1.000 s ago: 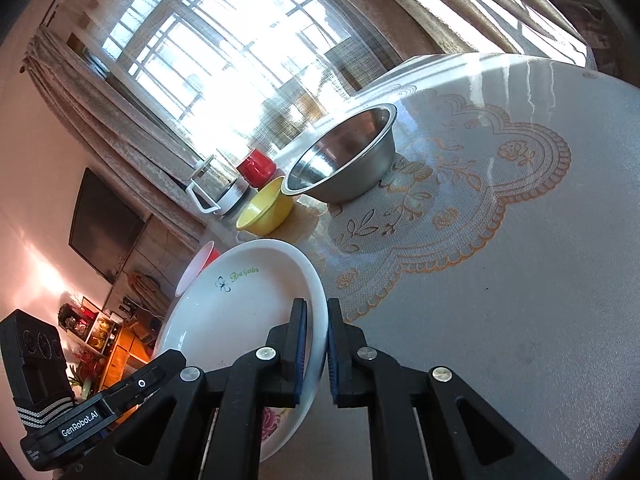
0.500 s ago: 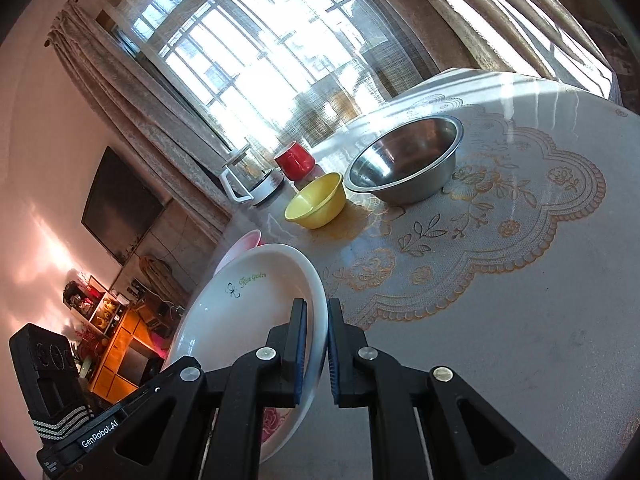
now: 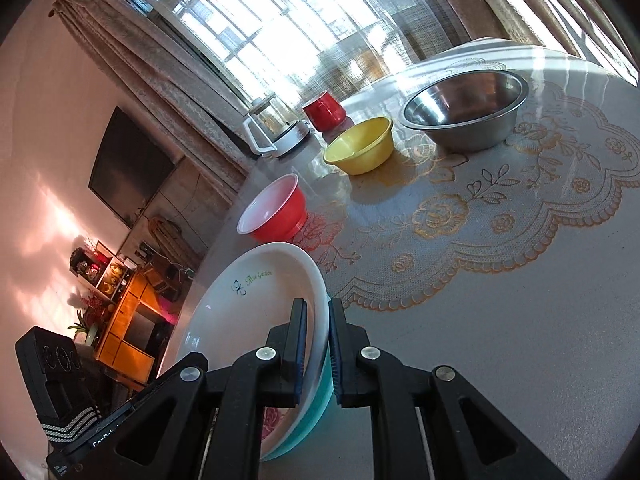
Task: Organize plates and bowls
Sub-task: 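Carry the floral plate with the right tool over the stacked plates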
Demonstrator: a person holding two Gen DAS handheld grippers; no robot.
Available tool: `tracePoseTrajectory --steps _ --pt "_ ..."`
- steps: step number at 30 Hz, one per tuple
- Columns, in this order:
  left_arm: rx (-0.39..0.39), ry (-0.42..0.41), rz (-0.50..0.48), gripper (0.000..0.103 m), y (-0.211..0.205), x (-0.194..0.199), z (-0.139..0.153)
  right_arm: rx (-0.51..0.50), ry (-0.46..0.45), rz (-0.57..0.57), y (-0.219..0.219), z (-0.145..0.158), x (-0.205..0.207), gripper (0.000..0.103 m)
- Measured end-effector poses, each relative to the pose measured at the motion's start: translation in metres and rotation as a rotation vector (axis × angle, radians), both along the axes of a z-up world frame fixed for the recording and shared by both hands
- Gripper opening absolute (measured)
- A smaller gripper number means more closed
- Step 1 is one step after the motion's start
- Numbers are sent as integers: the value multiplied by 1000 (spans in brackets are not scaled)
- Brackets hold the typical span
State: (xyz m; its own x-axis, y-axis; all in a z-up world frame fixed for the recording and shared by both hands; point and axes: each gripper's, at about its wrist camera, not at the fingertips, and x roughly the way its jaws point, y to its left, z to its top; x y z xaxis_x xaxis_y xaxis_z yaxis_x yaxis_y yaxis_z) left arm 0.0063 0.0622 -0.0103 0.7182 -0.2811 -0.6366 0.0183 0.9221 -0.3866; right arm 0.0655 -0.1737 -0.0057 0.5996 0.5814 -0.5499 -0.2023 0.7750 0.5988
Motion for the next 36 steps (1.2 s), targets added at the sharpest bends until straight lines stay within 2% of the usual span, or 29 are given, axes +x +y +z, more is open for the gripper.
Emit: tracePoseTrajectory --steps 13,17,24,32,36 --pt "-6 55 63 23 28 -7 -18 -75 73 65 43 -11 11 12" --pt "13 66 79 23 32 -7 -17 -108 99 74 52 -14 14 13" --pt "36 104 77 23 33 -1 -13 -238 95 94 71 -7 21 18" --pt "-78 201 52 25 44 8 -12 -223 152 105 71 -4 29 22" --pt "-112 235 48 30 48 10 -11 -234 187 100 76 -1 37 22"
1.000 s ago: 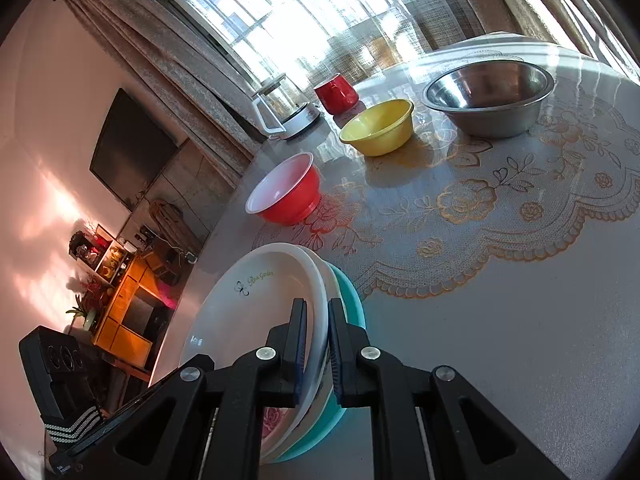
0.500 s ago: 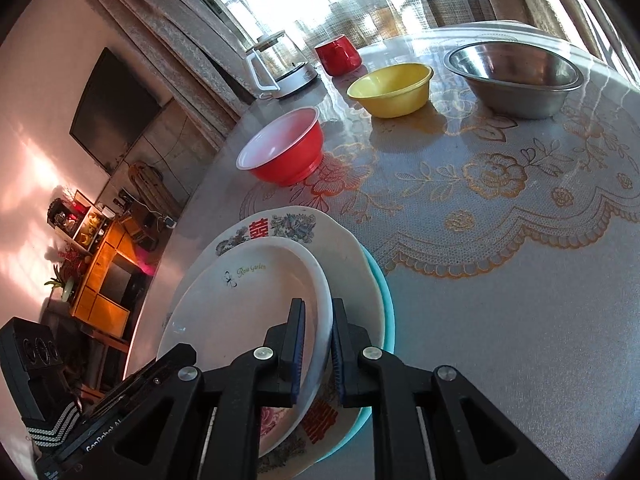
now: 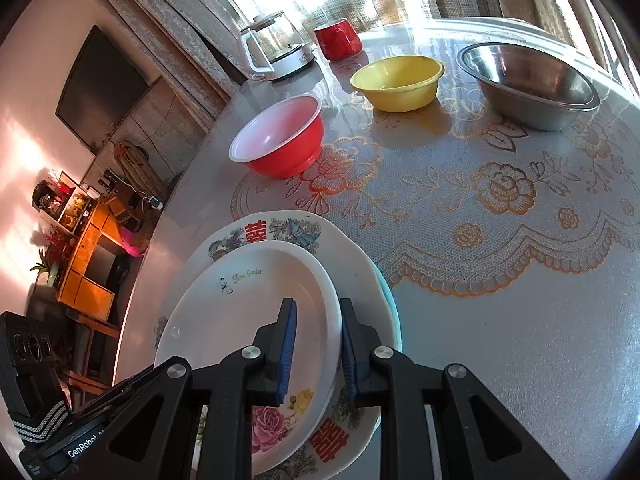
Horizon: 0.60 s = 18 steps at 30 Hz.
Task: Organize plates and bowls
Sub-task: 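Carry the floral plate with the right tool over the stacked plates, then lower the floral plate onto the red-character plate and open the right tool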
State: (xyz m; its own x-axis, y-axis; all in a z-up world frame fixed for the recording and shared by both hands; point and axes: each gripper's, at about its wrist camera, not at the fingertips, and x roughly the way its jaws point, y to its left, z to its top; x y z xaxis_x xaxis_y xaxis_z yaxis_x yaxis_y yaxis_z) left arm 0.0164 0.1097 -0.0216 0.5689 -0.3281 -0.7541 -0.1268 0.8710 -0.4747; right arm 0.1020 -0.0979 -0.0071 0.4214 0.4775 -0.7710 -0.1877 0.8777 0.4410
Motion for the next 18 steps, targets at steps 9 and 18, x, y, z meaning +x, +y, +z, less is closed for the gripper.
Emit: tracePoseTrajectory --steps 9,18 --pt "-112 59 -32 53 4 1 6 -35 22 -6 10 3 7 26" --pt "-169 82 -64 69 5 0 12 -4 43 -18 8 -1 9 26"
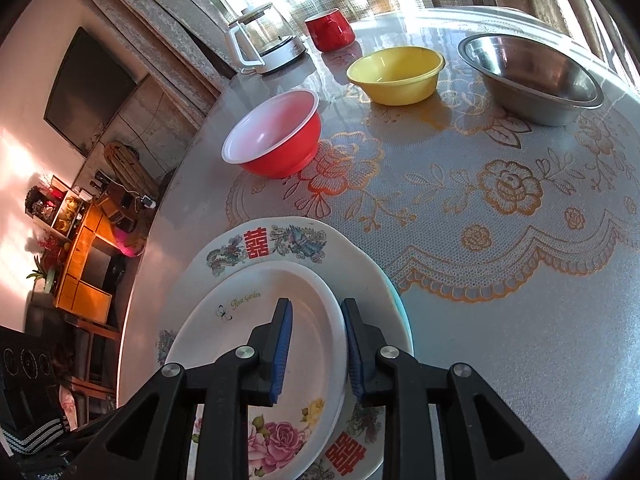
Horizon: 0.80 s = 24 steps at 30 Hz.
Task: Organize plates and bowls
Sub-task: 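Lower the floral plate onto the red-character plate and open the right tool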
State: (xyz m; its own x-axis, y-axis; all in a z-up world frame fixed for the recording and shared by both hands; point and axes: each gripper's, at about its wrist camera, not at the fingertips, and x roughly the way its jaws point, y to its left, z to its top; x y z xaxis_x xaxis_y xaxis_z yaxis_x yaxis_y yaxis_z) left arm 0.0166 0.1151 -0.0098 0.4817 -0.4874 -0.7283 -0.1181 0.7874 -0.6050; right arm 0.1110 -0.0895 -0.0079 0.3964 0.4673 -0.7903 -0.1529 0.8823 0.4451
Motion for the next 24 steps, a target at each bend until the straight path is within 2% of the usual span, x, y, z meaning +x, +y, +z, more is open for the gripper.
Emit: tracePoseTrajectory --steps 5,10,18,22,24 --pt "-13 -7 -8 74 2 -2 2 -64 -53 14 7 3 -4 26" --pt "31 -24 -25 76 -5 2 2 -140 -122 14 10 8 -8 25" --pt "160 -53 -60 77 -17 -3 8 -85 -119 -6 -6 5 -14 25" --pt "264 -82 -42 77 -19 -8 14 -68 -123 -7 -10 6 -17 26" --pt "286 -98 -30 77 -16 -9 16 -46 -128 -6 -13 6 -19 26"
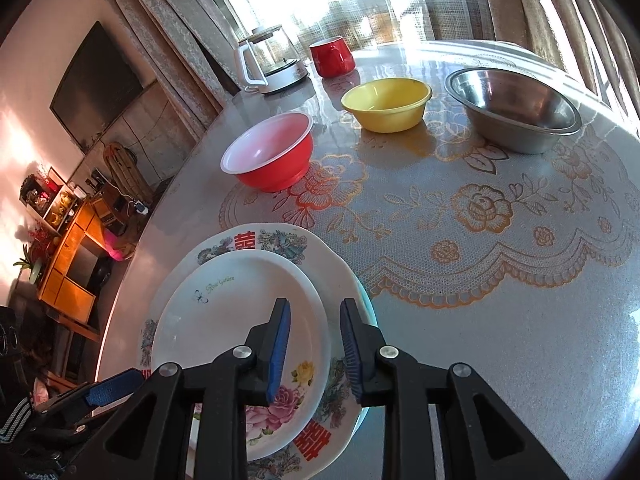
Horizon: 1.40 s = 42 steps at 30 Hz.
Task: Organize plates and bowls
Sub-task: 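Lower the floral plate onto the red-character plate and open the right tool, then move the right tool to the steel bowl rim and close on it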
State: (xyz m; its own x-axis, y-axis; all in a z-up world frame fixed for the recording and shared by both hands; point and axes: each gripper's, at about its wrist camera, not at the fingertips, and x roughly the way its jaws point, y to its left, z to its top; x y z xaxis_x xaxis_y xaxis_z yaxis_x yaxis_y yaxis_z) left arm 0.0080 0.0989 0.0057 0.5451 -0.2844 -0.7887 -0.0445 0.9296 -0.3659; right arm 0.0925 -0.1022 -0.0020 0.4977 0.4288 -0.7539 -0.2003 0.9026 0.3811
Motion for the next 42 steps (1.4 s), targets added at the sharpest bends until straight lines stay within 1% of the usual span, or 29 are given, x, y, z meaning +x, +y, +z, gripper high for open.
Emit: tracePoseTrajectory --steps 3,5,7,9,11,17,20,30,35,37,40,42 --pt "31 -35 43 77 3 -1 4 43 -35 -11 -7 4 -5 26" --pt "71 -59 58 77 -1 0 6 64 -63 -19 -11 7 -8 26" --pt "113 -100 60 79 -7 1 10 78 -78 -36 -18 10 -9 26" --pt "167 -133 57 85 -16 2 12 89 -85 -50 -25 11 -9 27" --pt "189 -156 42 86 -24 4 13 88 -84 -73 -32 10 -10 27" --pt "204 -169 14 87 -45 11 11 104 -56 -136 -56 -1 -12 28" --pt "213 -169 6 90 -55 14 10 108 -39 -164 -68 -8 -12 29" --pt "239 -172 -56 93 -94 19 10 114 4 -283 -116 -29 -10 32" --pt "243 -181 -96 94 -114 24 12 101 0 -333 -140 -32 -8 32" --pt "250 -179 -106 95 -120 27 12 93 -9 -352 -149 -31 -7 34" --pt "252 -173 -98 95 -125 32 11 70 -25 -384 -161 -30 -4 40" --pt "244 -165 -90 95 -125 36 10 54 -26 -396 -167 -30 1 40"
